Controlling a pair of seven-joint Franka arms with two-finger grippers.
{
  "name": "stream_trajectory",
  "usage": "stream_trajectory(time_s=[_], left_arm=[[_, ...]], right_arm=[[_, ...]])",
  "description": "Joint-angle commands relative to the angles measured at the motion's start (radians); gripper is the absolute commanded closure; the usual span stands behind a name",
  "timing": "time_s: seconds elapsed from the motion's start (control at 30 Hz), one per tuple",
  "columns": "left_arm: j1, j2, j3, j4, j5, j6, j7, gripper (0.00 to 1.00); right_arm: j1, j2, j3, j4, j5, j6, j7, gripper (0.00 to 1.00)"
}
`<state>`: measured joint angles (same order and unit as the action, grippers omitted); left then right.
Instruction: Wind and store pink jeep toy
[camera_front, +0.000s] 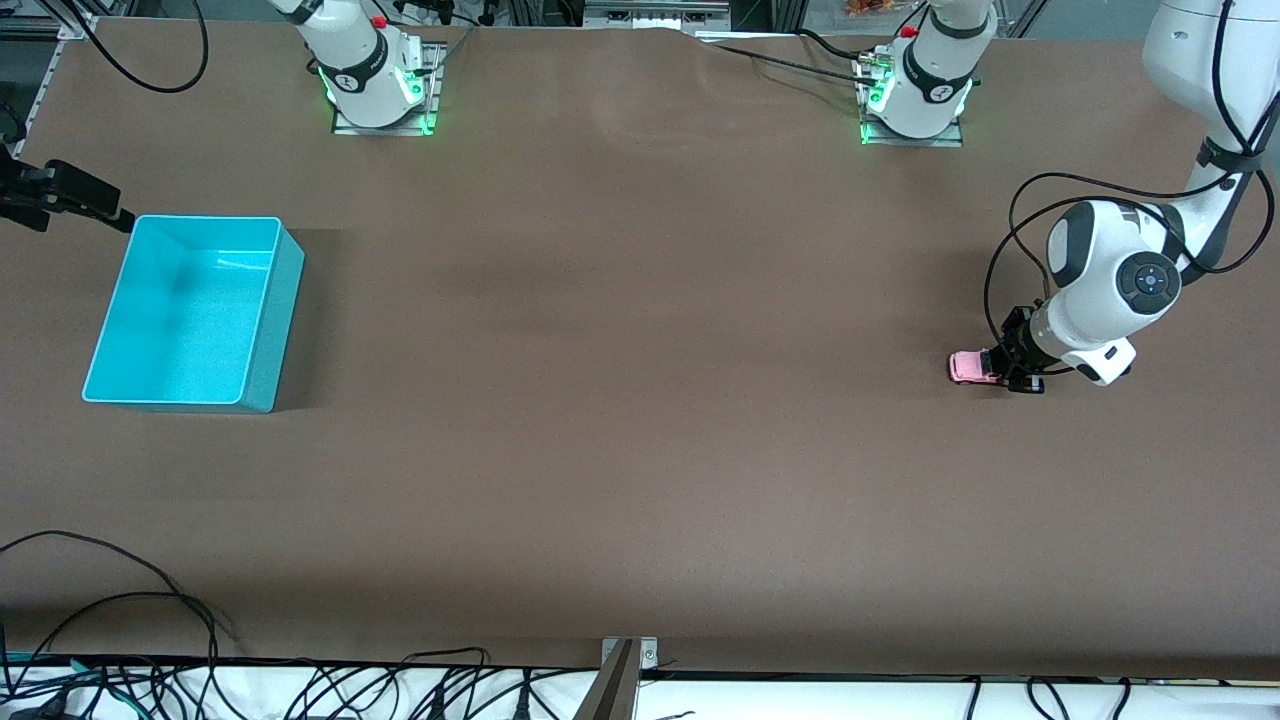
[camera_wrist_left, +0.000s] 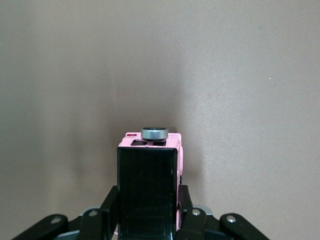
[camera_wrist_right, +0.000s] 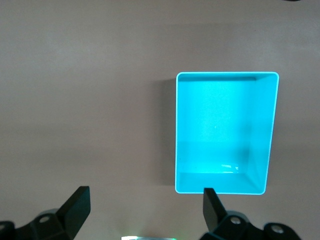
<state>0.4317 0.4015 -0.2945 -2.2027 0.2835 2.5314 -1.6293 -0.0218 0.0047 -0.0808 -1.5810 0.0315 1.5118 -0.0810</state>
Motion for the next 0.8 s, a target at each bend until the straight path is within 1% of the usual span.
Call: stream_trajectory(time_s=[0.0,0.1,0.13,0.23,0.27,0.3,0.33,0.47,0.6,0.77], left_arm=[[0.019,0.066,0.003,0.004,0.051,0.036,0.028,0.66],[0.019,0.066,0.003,0.008,0.051,0.036,0.028,0.61],[0.019,0.066,0.003,0.008,0.051,0.036,0.028,0.58],[0.018,0.066,0.003,0.011,0.051,0.035,0.028,0.36],[0.018,0.066,0.003,0.012,0.051,0.035,0.029,0.26],[0.018,0.066,0.003,0.014,0.051,0.035,0.029,0.12],[0.018,0.065,0.003,0.015,0.051,0.033,0.029,0.00],[0.018,0.060,0.002,0.046,0.049,0.017,0.022,0.00],[0.018,0.040,-0.003,0.057,0.045,-0.013,0.020,0.00],[0.010,0.019,-0.014,0.096,0.036,-0.080,0.019,0.00]], right_arm=[[0.003,0.003,-0.005,0.018,-0.007,-0.010,-0.008,0.00],[0.003,0.003,-0.005,0.018,-0.007,-0.010,-0.008,0.00],[0.003,0.003,-0.005,0.018,-0.007,-0.009,-0.008,0.00],[0.003,0.003,-0.005,0.018,-0.007,-0.009,-0.008,0.00],[0.003,0.003,-0.005,0.018,-0.007,-0.009,-0.008,0.00],[0.003,0.003,-0.005,0.018,-0.007,-0.009,-0.008,0.00],[0.003,0.003,-0.005,0.018,-0.007,-0.009,-0.008,0.00],[0.003,0.003,-0.005,0.018,-0.007,-0.009,-0.008,0.00],[0.003,0.003,-0.005,0.018,-0.007,-0.009,-0.008,0.00],[0.003,0.003,-0.004,0.018,-0.007,-0.009,-0.008,0.00]])
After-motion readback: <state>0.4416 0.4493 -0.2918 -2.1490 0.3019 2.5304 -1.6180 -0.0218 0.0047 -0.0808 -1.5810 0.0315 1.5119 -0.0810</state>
